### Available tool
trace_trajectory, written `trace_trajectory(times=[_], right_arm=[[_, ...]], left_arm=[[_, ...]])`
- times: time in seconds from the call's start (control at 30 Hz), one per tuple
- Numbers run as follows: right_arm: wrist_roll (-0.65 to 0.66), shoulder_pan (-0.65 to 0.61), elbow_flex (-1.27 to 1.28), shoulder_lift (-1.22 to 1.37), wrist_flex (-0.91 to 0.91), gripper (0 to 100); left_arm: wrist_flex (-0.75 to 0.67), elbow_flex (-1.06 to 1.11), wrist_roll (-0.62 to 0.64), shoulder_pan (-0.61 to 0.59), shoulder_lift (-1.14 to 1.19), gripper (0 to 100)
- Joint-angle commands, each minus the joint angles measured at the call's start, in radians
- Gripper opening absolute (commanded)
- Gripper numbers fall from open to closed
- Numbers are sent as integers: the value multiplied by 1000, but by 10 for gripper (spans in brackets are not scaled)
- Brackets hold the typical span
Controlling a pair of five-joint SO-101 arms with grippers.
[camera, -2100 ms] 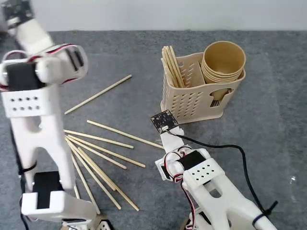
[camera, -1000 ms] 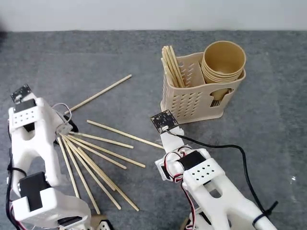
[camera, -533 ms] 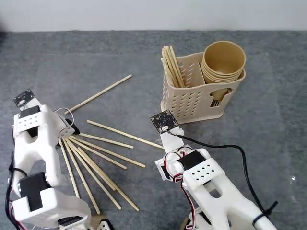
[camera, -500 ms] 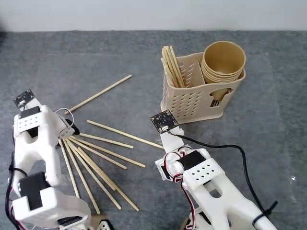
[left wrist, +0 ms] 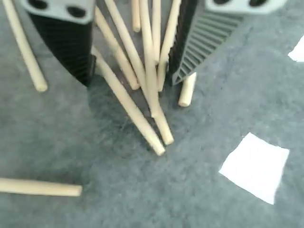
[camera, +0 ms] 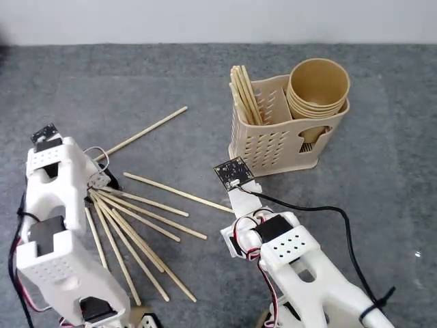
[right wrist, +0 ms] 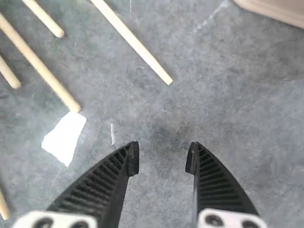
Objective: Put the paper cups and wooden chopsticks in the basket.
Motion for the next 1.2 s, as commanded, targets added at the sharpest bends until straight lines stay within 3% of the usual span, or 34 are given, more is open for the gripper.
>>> trace_trajectory(times=[0.0, 0.1, 0.57, 0.87, 1.17], right_arm=[[12, 5, -3, -21, -2, 182], [12, 5, -3, -21, -2, 182], [12, 5, -3, -21, -2, 182], [12, 5, -3, -21, -2, 182], [12, 5, -3, -21, -2, 182]], left_arm=[[3, -16, 11, 2, 34, 100], [6, -21, 11, 29, 34, 9], [2, -27, 94, 109, -112, 12], [9, -197, 127, 153, -342, 12], [11, -407, 127, 166, -381, 12]])
